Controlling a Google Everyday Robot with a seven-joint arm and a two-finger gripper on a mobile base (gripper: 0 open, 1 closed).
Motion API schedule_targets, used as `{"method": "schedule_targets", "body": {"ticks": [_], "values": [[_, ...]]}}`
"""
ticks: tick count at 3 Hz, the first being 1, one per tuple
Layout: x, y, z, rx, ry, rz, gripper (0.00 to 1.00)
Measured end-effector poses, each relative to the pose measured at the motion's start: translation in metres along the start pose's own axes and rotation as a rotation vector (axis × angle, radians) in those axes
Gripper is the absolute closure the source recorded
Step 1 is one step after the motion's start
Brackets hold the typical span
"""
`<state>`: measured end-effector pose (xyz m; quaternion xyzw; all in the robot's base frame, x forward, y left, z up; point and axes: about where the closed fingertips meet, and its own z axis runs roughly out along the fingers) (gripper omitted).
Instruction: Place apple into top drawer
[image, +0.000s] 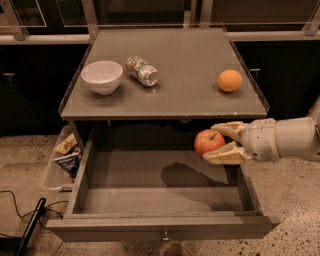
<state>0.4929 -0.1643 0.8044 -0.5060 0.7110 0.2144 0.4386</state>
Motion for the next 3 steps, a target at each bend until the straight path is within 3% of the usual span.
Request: {"method": "schedule_targets", "body": {"ticks": [2,3], "values": [[0.062,0.029,0.094,-0.124,0.046,0.081,1.00],[0.083,0.029,0.124,-0.140,0.062,0.099,1.00]]}}
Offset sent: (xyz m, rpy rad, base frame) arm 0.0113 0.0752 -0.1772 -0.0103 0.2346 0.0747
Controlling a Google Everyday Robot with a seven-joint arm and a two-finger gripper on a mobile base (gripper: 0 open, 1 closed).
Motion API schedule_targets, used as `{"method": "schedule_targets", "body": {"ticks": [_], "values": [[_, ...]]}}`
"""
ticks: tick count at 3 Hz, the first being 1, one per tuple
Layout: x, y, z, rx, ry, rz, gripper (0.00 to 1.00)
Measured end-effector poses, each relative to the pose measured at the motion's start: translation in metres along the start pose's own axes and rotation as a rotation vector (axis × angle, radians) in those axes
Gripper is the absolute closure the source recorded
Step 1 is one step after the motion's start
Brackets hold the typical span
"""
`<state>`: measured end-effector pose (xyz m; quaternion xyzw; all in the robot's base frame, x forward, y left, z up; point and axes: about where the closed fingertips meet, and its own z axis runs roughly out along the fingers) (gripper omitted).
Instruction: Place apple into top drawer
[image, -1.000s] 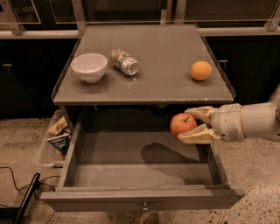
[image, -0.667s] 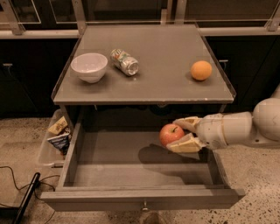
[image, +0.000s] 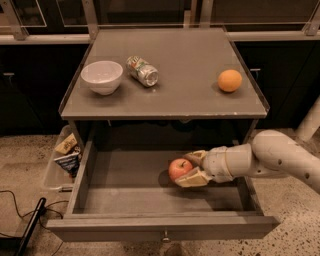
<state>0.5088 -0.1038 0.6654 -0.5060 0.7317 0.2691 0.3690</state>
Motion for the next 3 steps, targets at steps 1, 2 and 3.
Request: {"method": "schedule_targets", "body": {"ticks": [1,2,3], "values": [[0.010,-0.010,0.017,0.019,0.007,-0.009,1.00],[0.021,-0.016,0.028,0.073,0.011,-0.057,1.00],[0.020,-0.019,0.028,0.085,0.009,-0.059,0.81]]}}
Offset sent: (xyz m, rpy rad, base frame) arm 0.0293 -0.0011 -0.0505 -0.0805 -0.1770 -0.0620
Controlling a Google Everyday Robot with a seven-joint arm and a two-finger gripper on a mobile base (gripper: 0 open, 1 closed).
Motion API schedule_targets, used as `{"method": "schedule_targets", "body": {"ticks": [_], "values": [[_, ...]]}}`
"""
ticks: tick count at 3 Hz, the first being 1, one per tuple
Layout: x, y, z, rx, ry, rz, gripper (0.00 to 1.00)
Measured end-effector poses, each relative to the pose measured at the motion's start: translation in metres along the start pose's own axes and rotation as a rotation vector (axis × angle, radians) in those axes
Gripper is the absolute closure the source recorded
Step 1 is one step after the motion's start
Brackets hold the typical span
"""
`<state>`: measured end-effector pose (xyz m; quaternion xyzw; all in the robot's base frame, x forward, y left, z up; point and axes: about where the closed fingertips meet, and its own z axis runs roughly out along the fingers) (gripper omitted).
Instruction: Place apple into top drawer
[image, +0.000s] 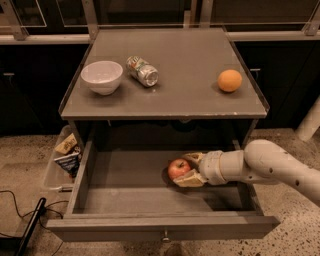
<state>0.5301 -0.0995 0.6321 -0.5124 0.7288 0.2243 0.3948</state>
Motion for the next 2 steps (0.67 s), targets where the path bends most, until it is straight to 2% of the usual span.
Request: {"method": "schedule_targets", "body": {"ticks": [2], "values": [[0.0000,0.0000,0.0000,0.000,0.000,0.000,0.35]]}}
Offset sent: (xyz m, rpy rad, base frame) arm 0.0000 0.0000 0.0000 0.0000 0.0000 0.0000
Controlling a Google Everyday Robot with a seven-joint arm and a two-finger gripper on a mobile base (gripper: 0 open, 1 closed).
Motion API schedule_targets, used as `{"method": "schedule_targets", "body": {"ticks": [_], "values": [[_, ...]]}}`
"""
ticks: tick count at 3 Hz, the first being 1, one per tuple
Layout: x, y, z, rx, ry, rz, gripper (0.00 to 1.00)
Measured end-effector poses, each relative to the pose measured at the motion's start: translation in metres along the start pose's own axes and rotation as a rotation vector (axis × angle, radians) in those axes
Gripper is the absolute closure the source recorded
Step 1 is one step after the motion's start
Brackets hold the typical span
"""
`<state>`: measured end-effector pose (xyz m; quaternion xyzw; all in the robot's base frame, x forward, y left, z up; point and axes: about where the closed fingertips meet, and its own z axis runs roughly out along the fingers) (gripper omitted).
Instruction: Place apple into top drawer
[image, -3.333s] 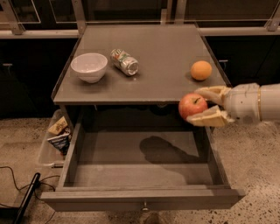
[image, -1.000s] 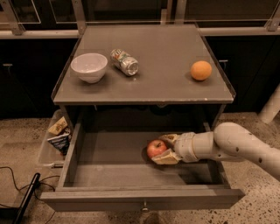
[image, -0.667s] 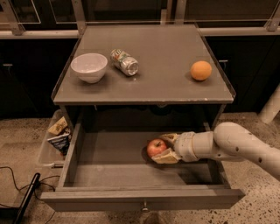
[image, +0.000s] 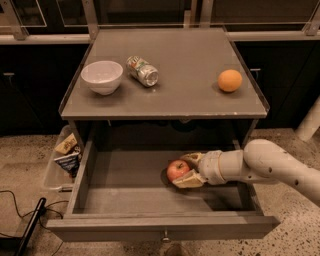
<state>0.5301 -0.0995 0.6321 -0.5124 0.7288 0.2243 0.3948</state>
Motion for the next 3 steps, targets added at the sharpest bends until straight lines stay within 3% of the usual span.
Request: {"method": "schedule_targets", "body": {"ticks": [1,2,3], "values": [[0.0000,0.0000,0.0000,0.000,0.000,0.000,0.12],[0.0000,0.0000,0.0000,0.000,0.000,0.000,0.00],[0.0000,0.0000,0.0001,0.000,0.000,0.000,0.00]]}}
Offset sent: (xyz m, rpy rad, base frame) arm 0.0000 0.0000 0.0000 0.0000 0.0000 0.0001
